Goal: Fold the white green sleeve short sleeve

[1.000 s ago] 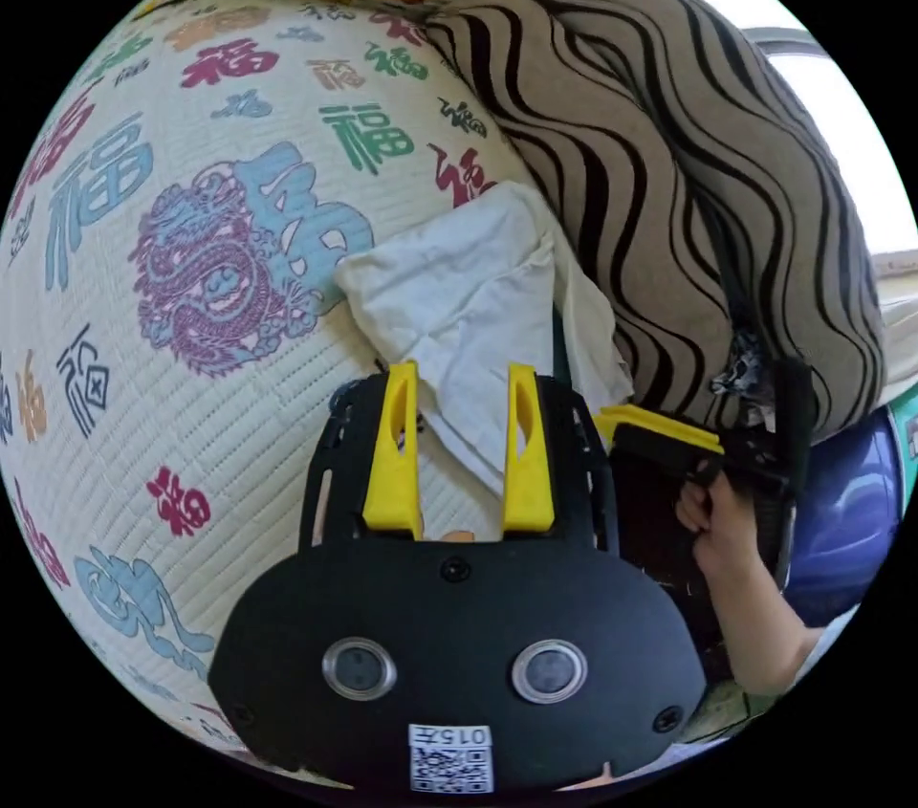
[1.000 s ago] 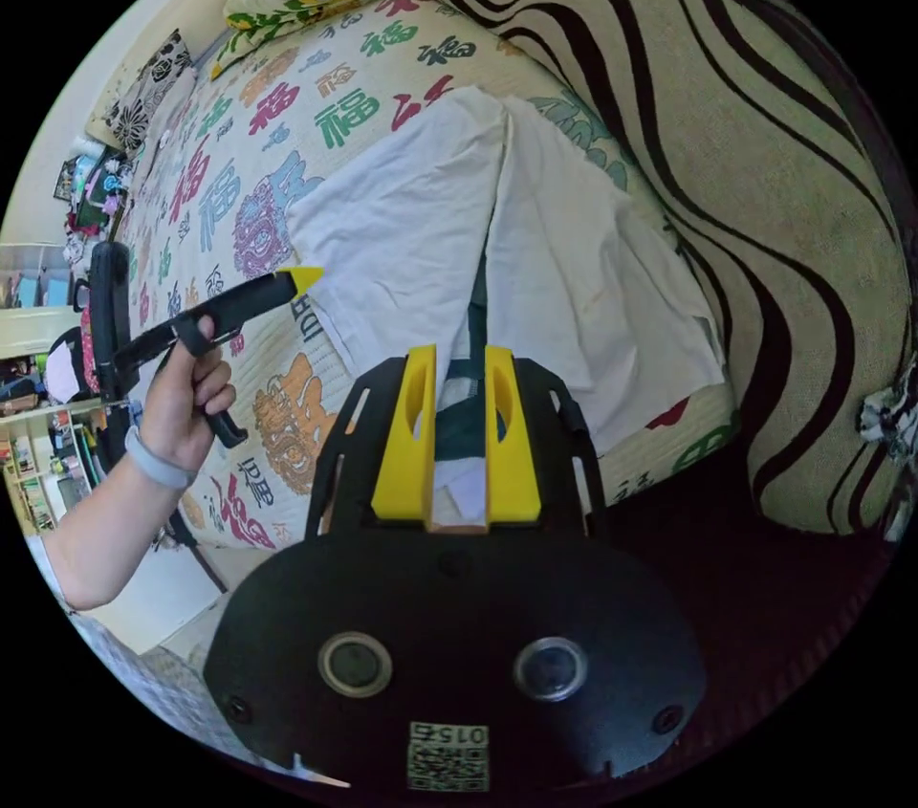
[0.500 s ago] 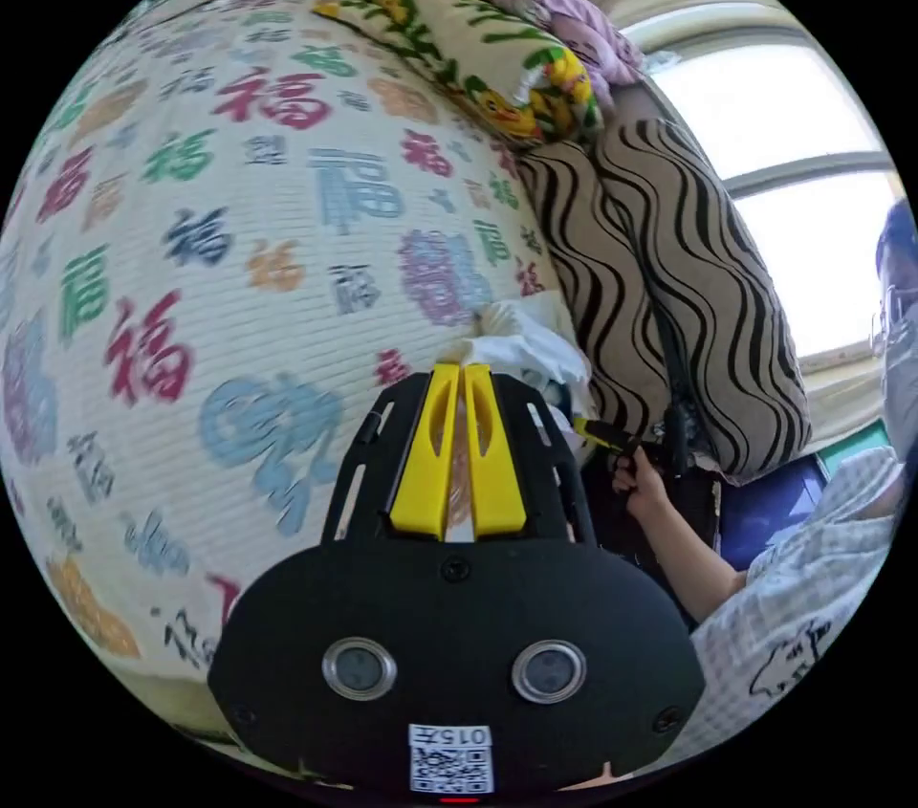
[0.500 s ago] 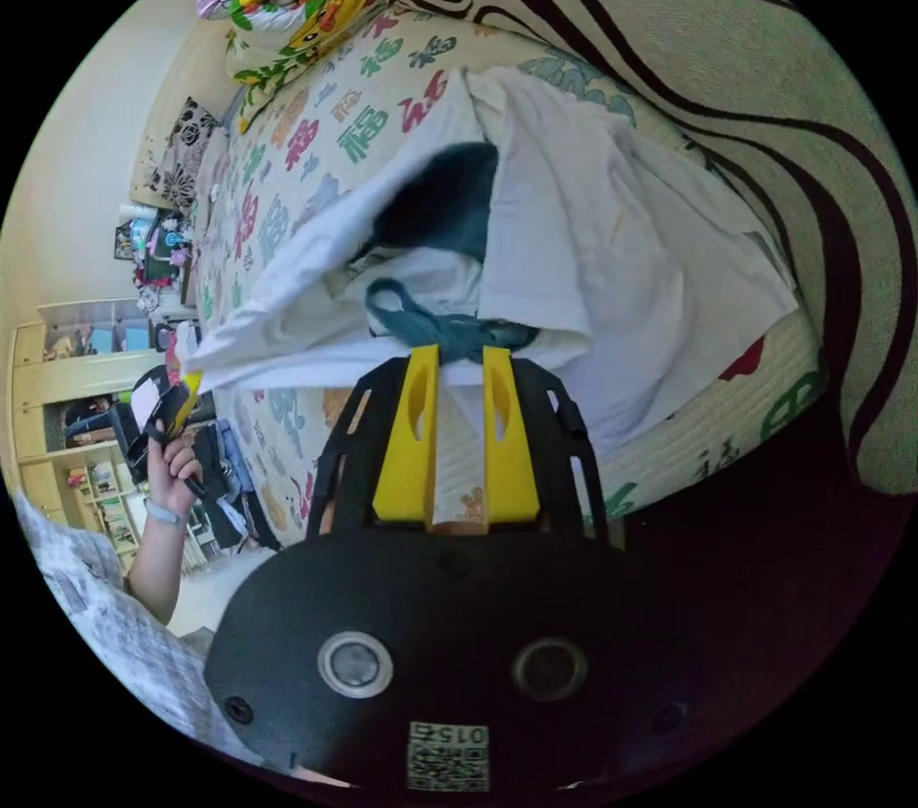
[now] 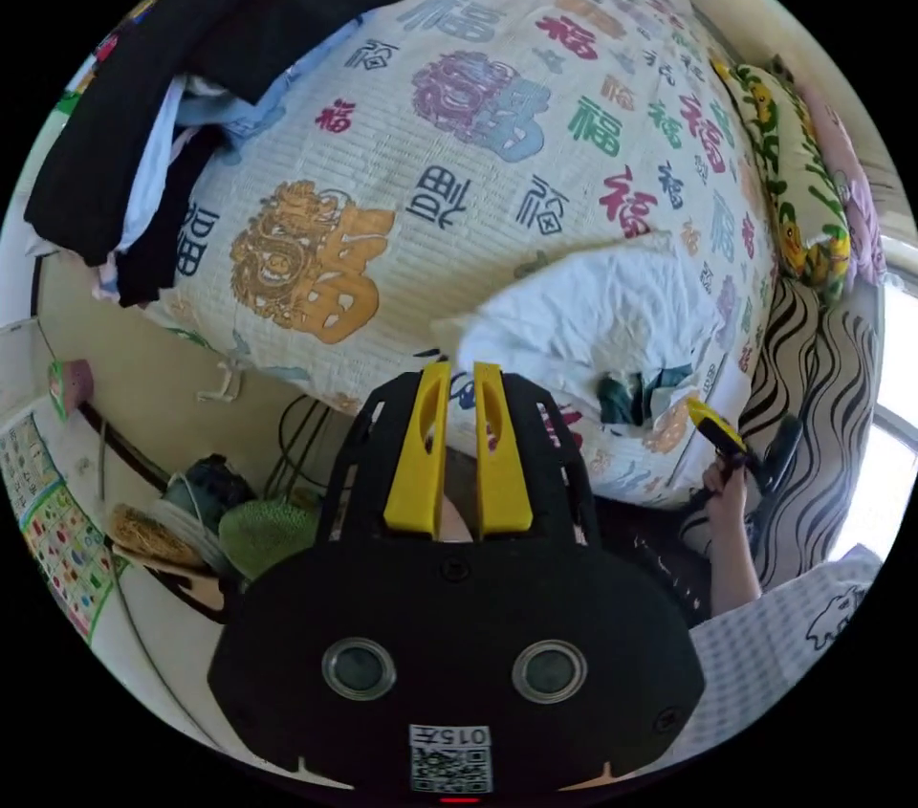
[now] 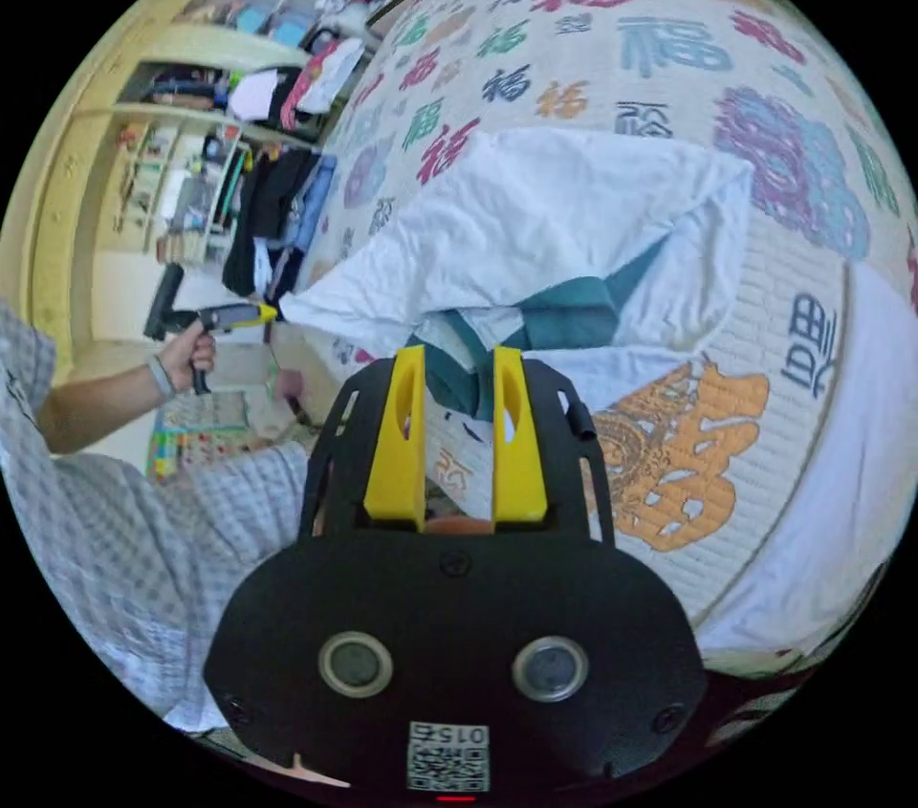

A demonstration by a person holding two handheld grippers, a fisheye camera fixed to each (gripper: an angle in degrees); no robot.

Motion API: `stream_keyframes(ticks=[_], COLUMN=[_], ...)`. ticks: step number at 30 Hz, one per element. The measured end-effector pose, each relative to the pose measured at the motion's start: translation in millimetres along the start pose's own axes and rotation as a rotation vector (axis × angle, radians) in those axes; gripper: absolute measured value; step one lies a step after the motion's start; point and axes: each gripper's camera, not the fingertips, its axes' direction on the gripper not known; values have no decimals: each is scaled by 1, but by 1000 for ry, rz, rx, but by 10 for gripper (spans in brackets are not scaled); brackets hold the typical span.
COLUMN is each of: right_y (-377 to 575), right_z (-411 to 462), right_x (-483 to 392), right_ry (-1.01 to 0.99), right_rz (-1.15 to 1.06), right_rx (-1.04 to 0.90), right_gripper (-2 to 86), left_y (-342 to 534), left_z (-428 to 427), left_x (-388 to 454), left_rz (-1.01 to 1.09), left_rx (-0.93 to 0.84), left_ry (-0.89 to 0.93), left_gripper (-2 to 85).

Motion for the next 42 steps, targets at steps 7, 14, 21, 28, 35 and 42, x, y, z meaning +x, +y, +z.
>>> stream_keyframes(ticks=[7,14,21,28,35,42], right_y=[-22,-29,-43,-56,-64,-65], right_z=[75,106,117,-2,-68,-85], right_x=[-51,-56,-96,-160,-248,-312], right_ry=[296,214,280,145,149,106], right_rz=[-111,77,105,117,-10,-88], right_rx=[-239,-308,-303,-10,147,192], right_gripper=[86,82,6,-4,-4,-5], left_y=[9,-3,2,25,67,80], left_z=[39,67,61,23,-22,-53], left_x=[56,109,83,82,105,93], left_rz=[354,610,556,586,502,155], left_rx=[-71,-94,-106,-61,9,88], left_ry=[183,337,317,373,493,752], left_gripper=[49,53,78,117,133,127])
